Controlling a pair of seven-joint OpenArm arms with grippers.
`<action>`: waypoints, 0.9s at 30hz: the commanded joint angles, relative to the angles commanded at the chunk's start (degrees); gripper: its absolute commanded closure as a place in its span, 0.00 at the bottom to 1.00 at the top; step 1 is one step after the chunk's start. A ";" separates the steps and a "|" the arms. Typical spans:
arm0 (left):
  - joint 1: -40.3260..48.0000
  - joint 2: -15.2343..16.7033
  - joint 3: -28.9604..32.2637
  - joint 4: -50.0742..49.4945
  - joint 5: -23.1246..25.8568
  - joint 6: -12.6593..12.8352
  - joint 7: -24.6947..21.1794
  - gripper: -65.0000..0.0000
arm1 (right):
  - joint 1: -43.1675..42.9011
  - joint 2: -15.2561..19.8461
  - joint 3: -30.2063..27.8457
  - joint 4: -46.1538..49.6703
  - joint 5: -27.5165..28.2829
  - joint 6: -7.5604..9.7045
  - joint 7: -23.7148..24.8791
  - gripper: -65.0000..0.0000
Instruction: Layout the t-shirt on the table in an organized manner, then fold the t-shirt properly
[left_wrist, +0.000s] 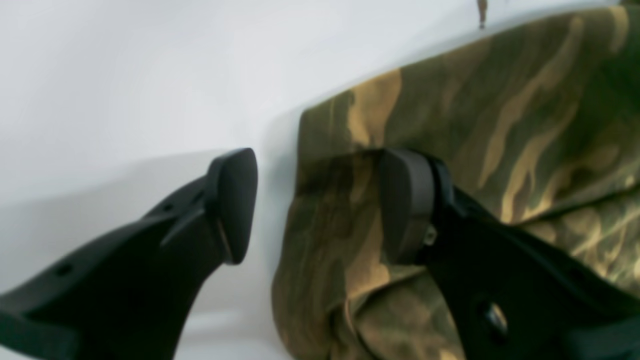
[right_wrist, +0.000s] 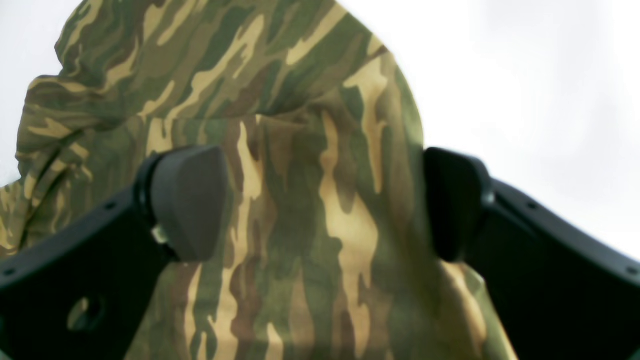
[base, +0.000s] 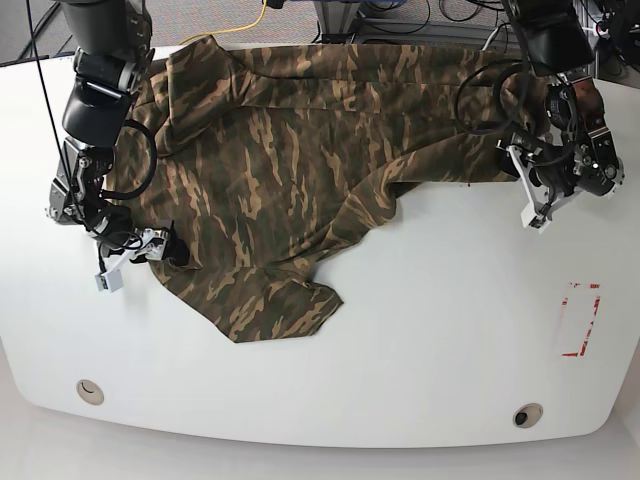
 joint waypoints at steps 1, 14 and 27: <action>0.00 0.00 0.09 -0.26 0.00 0.00 0.00 0.44 | 0.00 0.00 0.00 0.00 0.00 0.00 0.00 0.10; -0.09 0.09 0.44 -0.26 -0.09 0.00 0.00 0.88 | 0.00 -0.09 0.00 0.00 0.00 0.00 0.00 0.10; 3.16 -0.18 5.01 16.00 -0.09 0.00 0.18 0.90 | 0.00 -0.18 0.00 0.00 0.00 0.00 0.00 0.10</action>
